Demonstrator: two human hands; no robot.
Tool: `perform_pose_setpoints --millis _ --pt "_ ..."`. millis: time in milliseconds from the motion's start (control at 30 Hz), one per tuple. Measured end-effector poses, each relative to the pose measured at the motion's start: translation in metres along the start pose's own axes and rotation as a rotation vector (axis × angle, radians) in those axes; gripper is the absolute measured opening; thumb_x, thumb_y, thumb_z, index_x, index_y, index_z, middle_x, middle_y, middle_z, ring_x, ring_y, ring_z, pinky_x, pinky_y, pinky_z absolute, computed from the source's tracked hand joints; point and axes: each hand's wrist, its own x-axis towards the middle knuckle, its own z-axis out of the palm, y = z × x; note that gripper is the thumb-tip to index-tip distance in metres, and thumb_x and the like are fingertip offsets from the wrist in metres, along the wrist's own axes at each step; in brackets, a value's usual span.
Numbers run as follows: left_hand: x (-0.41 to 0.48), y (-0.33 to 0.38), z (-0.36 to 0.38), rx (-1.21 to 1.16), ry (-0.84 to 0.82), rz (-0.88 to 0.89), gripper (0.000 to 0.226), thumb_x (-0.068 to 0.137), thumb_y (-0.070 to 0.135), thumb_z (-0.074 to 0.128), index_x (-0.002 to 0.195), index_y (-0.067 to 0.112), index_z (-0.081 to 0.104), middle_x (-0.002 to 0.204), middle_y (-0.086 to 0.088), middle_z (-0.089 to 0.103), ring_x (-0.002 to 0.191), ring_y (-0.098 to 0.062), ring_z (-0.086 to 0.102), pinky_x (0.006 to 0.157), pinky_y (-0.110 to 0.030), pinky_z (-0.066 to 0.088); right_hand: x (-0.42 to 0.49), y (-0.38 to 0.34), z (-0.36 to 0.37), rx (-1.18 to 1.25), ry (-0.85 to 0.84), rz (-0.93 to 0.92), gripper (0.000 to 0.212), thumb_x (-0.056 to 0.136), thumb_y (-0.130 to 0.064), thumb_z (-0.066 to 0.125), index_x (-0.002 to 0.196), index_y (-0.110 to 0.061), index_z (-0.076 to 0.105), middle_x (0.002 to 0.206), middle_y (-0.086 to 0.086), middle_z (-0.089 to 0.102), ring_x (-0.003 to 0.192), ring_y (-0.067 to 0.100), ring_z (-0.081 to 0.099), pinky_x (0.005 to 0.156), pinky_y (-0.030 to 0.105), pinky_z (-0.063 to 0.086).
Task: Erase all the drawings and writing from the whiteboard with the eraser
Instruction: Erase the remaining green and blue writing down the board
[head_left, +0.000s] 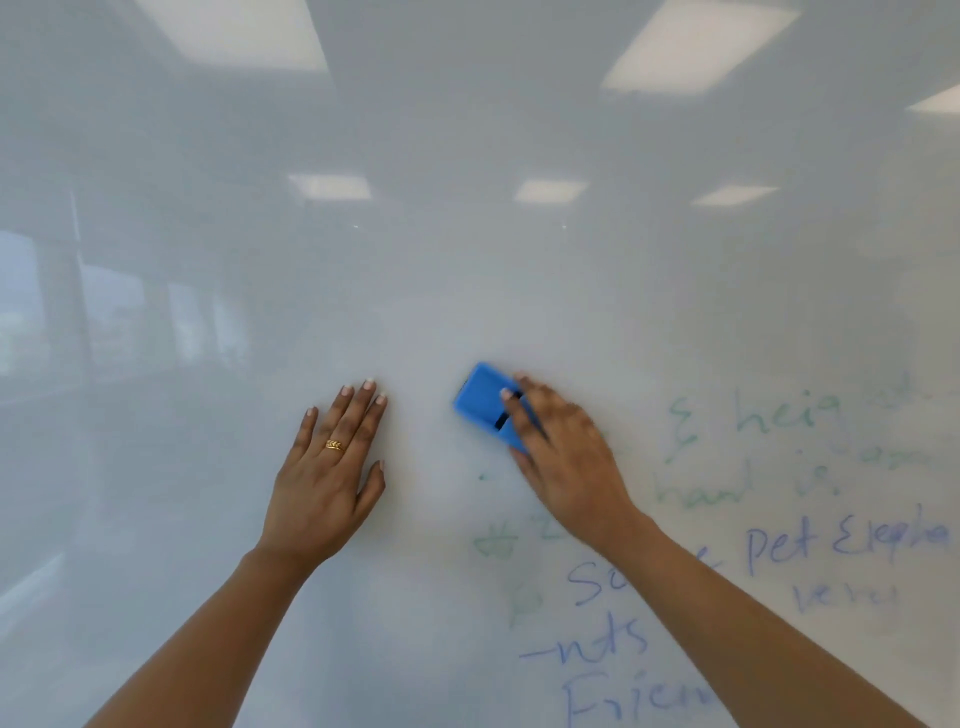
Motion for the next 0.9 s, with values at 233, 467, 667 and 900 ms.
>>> perform_pose_setpoints --millis 233,467,667,900 --pt "-0.009 0.0 0.0 -0.001 -0.027 0.011 0.061 0.091 0.033 0.032 0.147 0.01 0.023 0.155 -0.004 0.02 0.145 -0.015 0.008 0.117 -0.036 0.006 0.021 0.04 -0.015 0.18 0.105 0.508 0.058 0.094 -0.035 0.03 0.144 -0.006 0.027 0.15 0.017 0.027 0.129 0.034 0.036 0.102 0.045 0.039" --pt "-0.02 0.01 0.004 -0.027 -0.038 -0.029 0.063 0.091 0.032 0.032 0.148 0.008 0.023 0.156 -0.005 0.017 0.145 -0.017 0.008 0.117 -0.036 0.005 0.016 -0.032 0.006 0.33 0.204 0.687 0.056 0.094 -0.031 0.035 0.14 0.0 0.034 0.145 0.024 0.032 0.125 0.03 0.031 0.101 0.046 0.038" --pt "-0.029 0.016 0.007 -0.049 -0.035 -0.045 0.06 0.091 0.027 0.032 0.147 0.008 0.023 0.156 -0.005 0.017 0.144 -0.018 0.01 0.116 -0.036 0.007 0.016 -0.114 0.016 0.397 0.113 0.492 0.052 0.094 -0.031 0.037 0.141 -0.011 0.027 0.145 0.015 0.031 0.126 0.026 0.032 0.105 0.037 0.03" --pt "-0.035 0.014 0.008 -0.03 -0.053 -0.037 0.06 0.091 0.026 0.031 0.147 0.008 0.02 0.155 -0.006 0.018 0.145 -0.015 0.006 0.116 -0.037 0.008 0.001 -0.119 0.018 0.342 0.043 0.334 0.051 0.092 -0.027 0.04 0.14 -0.012 0.029 0.145 0.008 0.024 0.126 0.022 0.033 0.099 0.038 0.04"
